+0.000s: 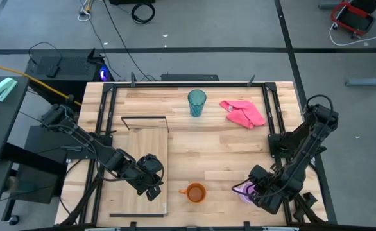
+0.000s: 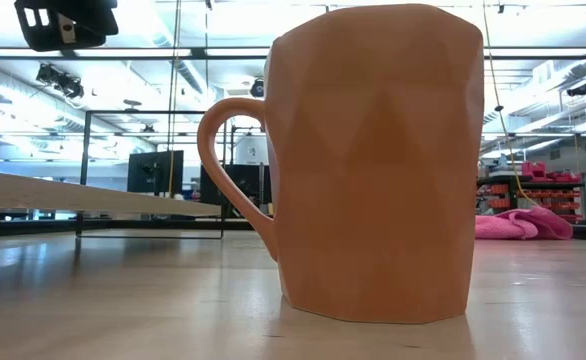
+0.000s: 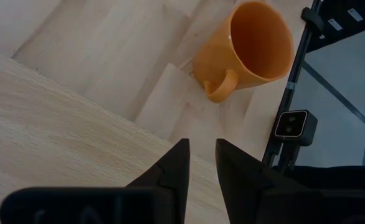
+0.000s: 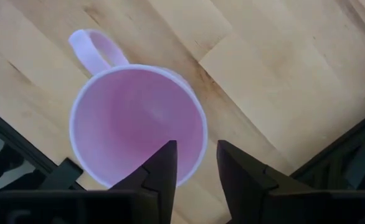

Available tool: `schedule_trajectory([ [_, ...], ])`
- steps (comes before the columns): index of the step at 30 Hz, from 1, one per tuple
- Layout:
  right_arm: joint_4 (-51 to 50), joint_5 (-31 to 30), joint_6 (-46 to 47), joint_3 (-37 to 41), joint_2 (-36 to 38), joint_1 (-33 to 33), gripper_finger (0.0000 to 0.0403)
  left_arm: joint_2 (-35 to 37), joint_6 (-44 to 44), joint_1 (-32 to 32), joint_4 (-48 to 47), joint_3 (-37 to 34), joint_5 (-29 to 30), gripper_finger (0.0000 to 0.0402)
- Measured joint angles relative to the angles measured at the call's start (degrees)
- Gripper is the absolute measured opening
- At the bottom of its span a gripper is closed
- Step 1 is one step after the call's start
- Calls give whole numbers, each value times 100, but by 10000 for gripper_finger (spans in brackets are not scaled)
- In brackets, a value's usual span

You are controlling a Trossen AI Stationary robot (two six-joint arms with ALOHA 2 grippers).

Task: Stack small to large cups/mugs on shelf
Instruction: Put the purple cup on the shelf

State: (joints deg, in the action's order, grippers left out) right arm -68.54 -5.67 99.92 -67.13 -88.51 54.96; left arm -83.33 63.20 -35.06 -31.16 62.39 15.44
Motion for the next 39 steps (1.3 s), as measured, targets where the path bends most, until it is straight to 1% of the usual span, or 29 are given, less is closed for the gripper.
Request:
schedule_trajectory([
  [6,63,21,5,151,1,0,119,2,2,-1,2,0,-2,80],
  [14,892,90,87,669,0,0,119,3,15,0,2,0,-2,86],
  [20,960,192,234,855,0,-2,114,4,15,-1,2,0,-2,81],
  [24,1032,192,234,855,2,-7,91,4,15,1,0,0,-2,78],
  [31,1030,203,260,853,2,-7,14,4,15,0,2,0,-2,82],
  [39,954,171,119,740,2,-132,7,4,24,-1,2,0,-2,74],
])
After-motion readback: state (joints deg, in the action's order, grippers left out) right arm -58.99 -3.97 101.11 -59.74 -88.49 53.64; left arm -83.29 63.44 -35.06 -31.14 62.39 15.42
